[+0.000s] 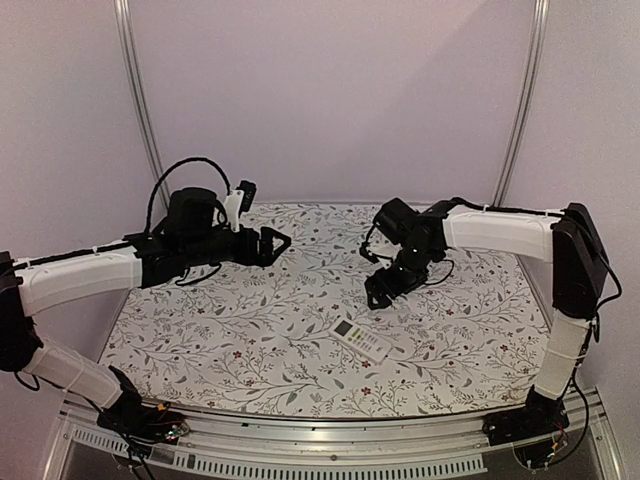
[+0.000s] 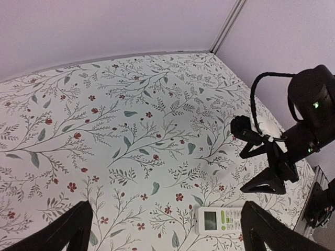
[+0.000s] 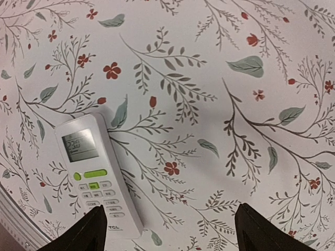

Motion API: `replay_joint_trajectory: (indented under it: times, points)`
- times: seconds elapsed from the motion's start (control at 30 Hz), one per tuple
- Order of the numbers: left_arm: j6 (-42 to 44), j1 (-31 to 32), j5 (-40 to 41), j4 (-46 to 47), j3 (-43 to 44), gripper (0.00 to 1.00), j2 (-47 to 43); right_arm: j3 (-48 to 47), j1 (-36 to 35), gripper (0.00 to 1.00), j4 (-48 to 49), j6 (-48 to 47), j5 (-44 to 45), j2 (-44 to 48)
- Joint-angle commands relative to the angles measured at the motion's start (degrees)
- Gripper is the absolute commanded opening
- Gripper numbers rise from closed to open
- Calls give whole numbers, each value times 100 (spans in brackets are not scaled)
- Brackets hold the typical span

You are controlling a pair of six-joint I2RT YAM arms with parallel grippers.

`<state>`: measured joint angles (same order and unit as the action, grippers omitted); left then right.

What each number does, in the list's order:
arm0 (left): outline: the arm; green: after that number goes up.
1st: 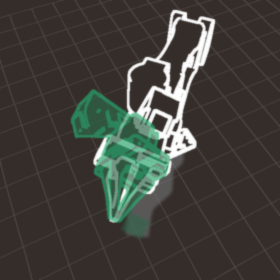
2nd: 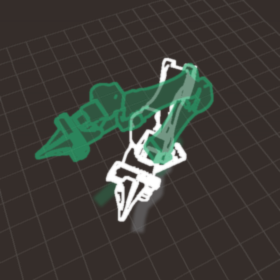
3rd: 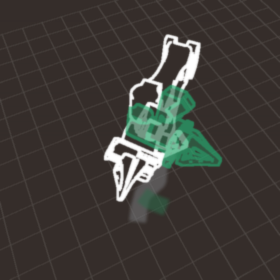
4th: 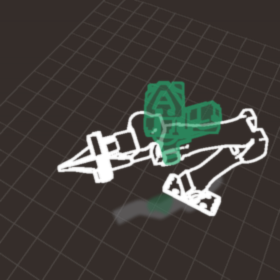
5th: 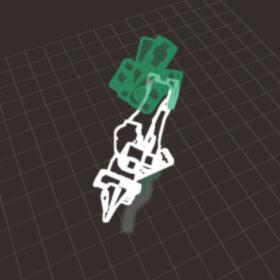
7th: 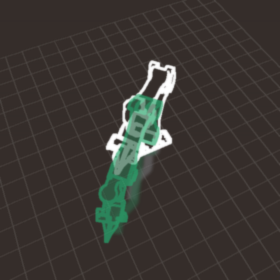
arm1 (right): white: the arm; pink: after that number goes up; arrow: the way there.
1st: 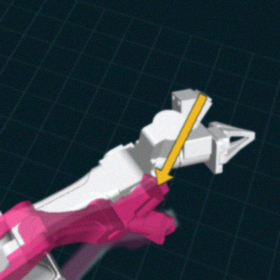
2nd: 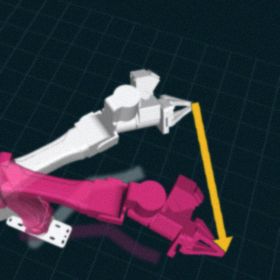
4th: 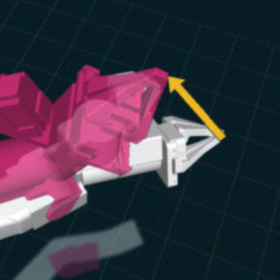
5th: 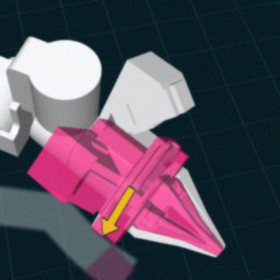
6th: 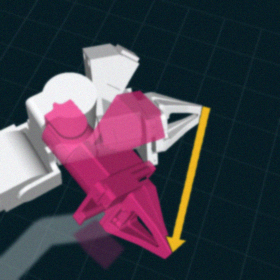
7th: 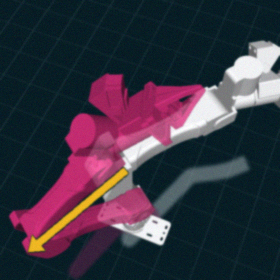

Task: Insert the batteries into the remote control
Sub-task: Move the remote control to the center of the board.

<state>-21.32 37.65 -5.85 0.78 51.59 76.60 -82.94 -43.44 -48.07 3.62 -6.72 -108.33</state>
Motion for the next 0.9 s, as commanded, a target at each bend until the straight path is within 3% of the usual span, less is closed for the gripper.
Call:
replay_joint_trajectory:
  times: [0.0,0.23,0.47,0.7,0.87]
  points:
    - [9,-47,93,-165,105,100,103,412,-26,86,237,-147,1127,150]
    - [-1,20,157,-447,263,100,232,794,-172,87,236,-170,1838,-38]
    - [-177,67,321,-488,285,100,291,983,-456,89,88,-299,2012,-190]
    - [-315,83,407,-613,343,99,323,1182,-679,89,47,-300,1424,-235]
    - [-344,111,416,-614,334,100,301,1311,-867,90,336,-252,363,-71]
